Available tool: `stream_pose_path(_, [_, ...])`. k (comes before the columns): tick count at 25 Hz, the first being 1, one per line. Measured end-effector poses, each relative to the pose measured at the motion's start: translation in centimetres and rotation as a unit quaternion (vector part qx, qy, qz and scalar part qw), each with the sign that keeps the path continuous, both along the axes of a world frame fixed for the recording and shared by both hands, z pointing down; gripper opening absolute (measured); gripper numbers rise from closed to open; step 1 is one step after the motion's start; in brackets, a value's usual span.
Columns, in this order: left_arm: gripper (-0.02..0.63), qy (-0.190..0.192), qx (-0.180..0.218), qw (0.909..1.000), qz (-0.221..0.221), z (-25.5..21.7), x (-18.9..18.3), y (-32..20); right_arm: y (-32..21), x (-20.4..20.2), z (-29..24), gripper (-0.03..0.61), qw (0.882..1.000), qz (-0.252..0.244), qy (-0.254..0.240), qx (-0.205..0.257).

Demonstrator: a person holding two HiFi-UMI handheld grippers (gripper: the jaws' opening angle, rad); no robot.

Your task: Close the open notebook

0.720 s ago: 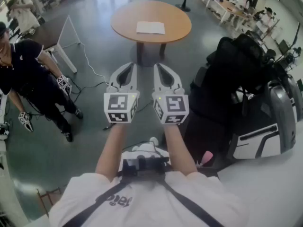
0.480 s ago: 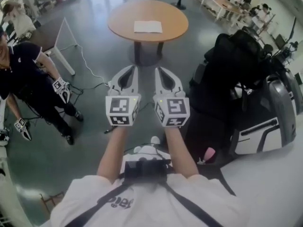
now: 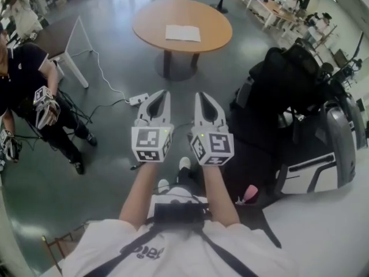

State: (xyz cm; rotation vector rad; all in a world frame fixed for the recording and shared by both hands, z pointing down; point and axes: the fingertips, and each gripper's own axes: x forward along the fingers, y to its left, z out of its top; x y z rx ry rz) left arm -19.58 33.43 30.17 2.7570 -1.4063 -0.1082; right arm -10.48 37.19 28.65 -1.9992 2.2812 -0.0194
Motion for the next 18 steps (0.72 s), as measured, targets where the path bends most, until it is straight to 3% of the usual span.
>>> stream_pose_path(7, [0.012, -0.009, 0.009, 0.9998, -0.011, 0.0, 0.9, -3.2, -3.5, 0.7, 0.7, 0.02, 1.0, -0.012, 0.02, -0.008])
stream_pose_path(11, [0.011, -0.021, -0.022, 0.9995, 0.002, 0.8, 3.9, -6.2, -6.9, 0.8, 0.7, 0.008, 0.995, -0.1, 0.008, -0.028])
stream_pose_path(12, [0.011, -0.021, -0.021, 0.9996, 0.001, 0.7, 4.7, -6.9, -7.7, 1.4, 0.6, 0.008, 0.994, -0.103, 0.007, -0.033])
stream_pose_path(18, [0.011, -0.04, 0.026, 0.9988, -0.011, -2.4, 8.7, -11.3, -12.9, 7.3, -0.8, 0.008, 0.999, -0.042, 0.008, -0.033])
